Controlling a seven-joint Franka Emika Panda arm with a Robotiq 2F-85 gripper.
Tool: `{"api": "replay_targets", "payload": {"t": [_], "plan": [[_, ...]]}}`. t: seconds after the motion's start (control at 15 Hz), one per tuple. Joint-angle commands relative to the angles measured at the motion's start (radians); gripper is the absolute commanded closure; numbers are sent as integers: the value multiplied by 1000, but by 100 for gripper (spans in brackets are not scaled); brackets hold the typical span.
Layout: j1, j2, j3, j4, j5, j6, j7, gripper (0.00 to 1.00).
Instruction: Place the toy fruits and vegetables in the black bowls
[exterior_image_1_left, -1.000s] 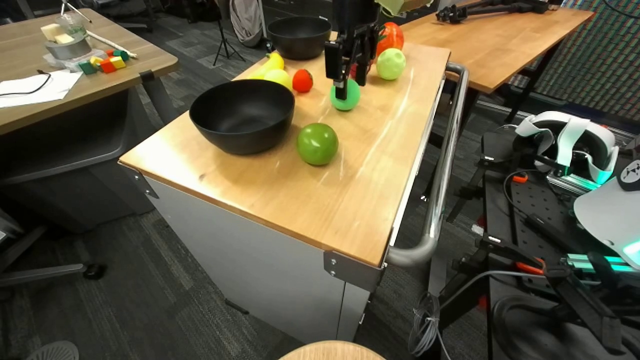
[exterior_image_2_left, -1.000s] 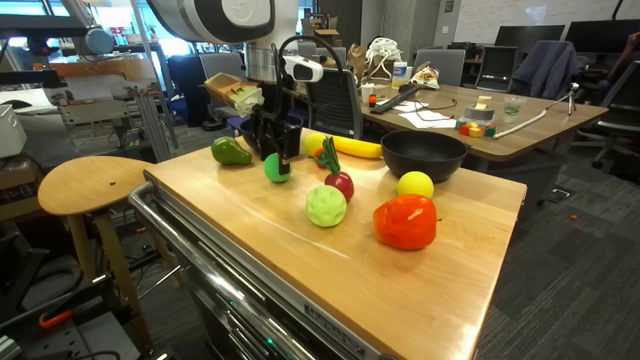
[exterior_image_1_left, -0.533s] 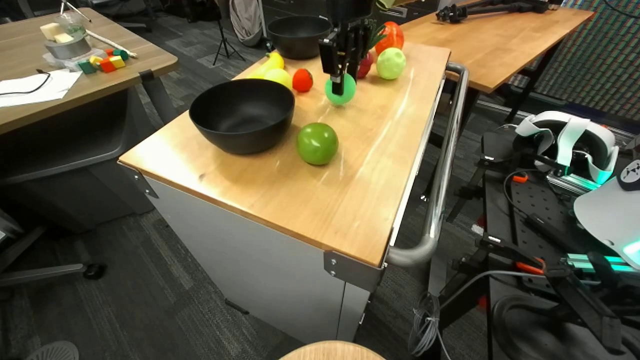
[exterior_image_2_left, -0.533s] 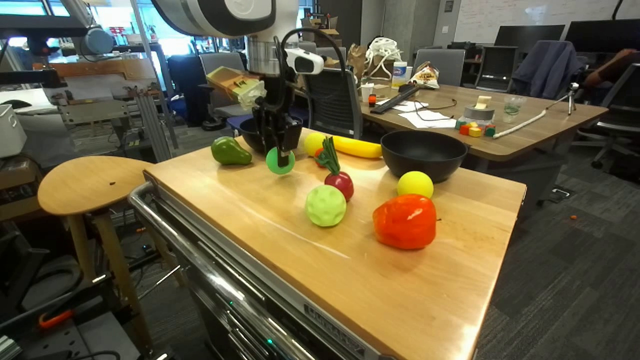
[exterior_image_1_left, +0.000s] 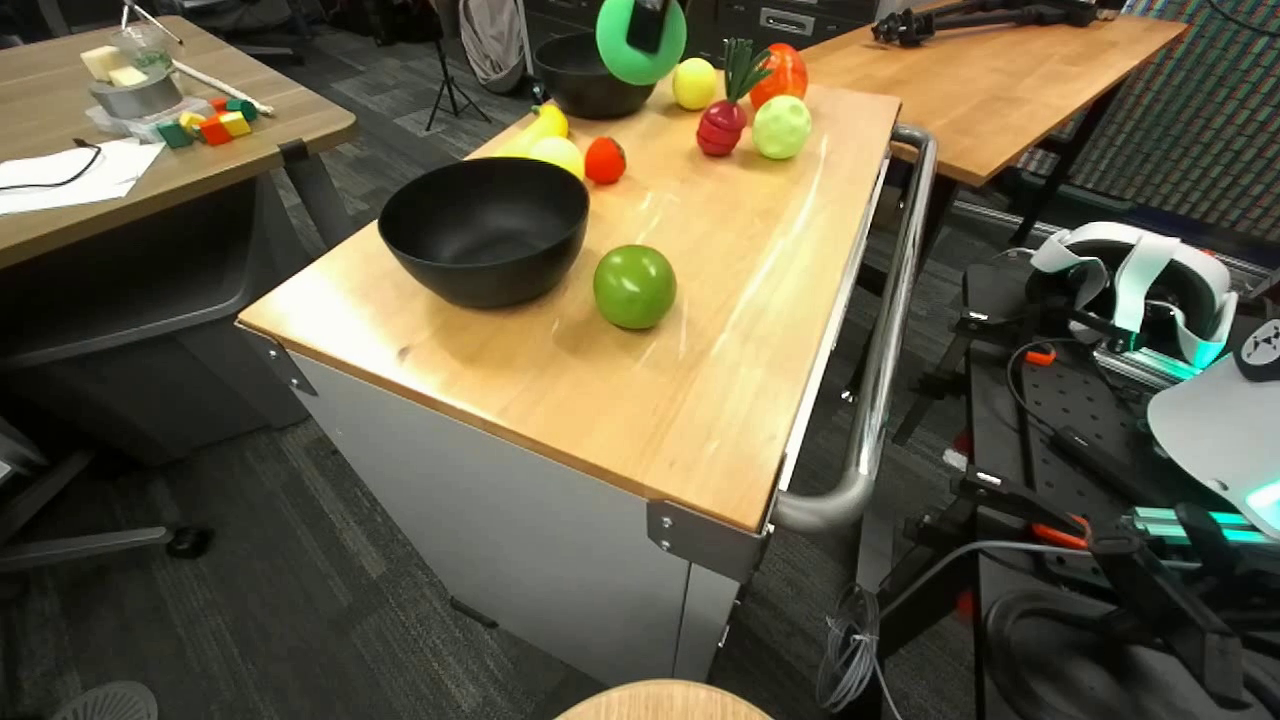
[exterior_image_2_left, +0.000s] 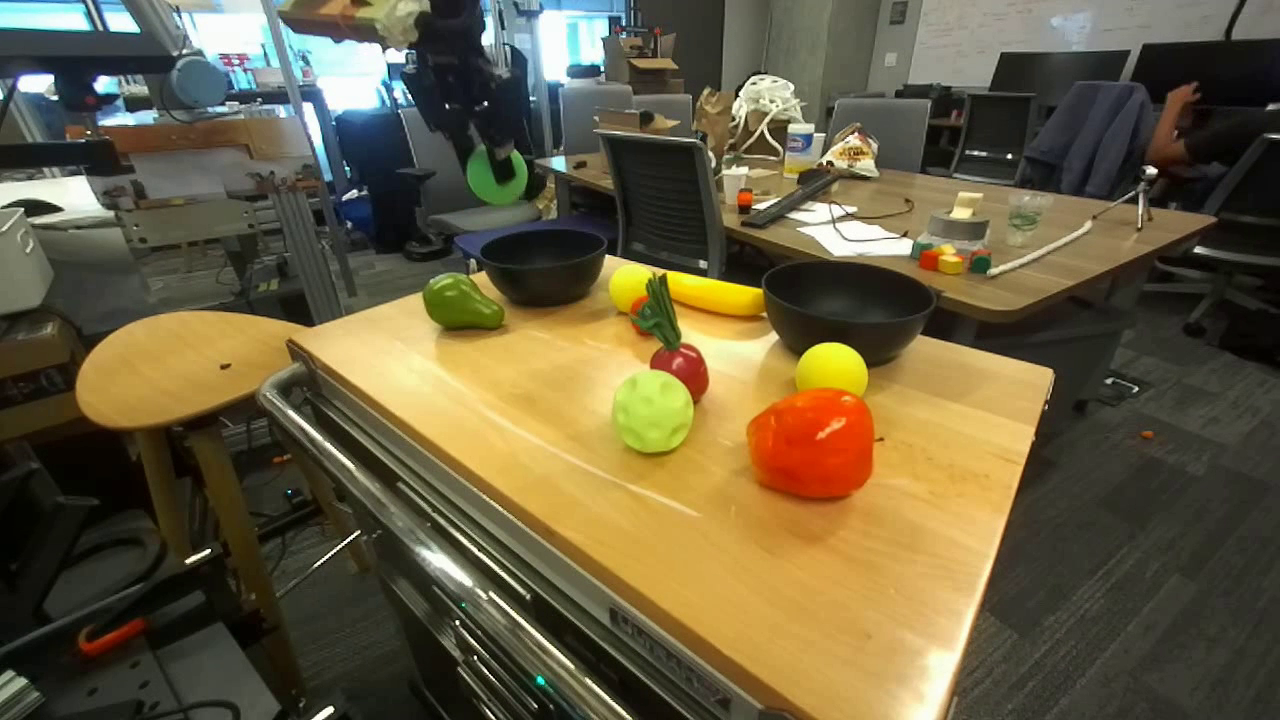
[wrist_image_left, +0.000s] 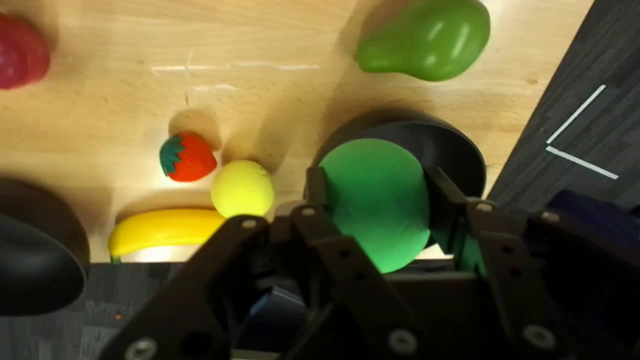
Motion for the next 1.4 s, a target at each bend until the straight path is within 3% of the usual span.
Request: {"api": "replay_targets", "payload": {"t": [0.0, 0.27, 0.4, 0.47, 0.53, 0.67, 0.8, 1.0, 1.13, 1.27, 1.33], "plan": [[4, 85, 34, 70, -85, 81, 48, 77], [3, 255, 44, 202, -229, 77, 168, 77], [22, 321, 34, 265, -242, 40, 185, 77], [28, 340, 30, 287, -214, 19, 169, 69], [28, 355, 30, 306, -175, -3, 143, 27], [7, 344, 41, 316, -17, -70, 31, 19], [-53, 280, 68, 292, 171, -136, -119, 4], [-71, 163, -13, 263, 313, -242, -191, 0], [-99, 105, -73, 259, 287, -289, -99, 0], [-145, 76, -137, 275, 173, -439, -57, 0], [-106, 123, -112, 289, 219, -358, -96, 0]]}}
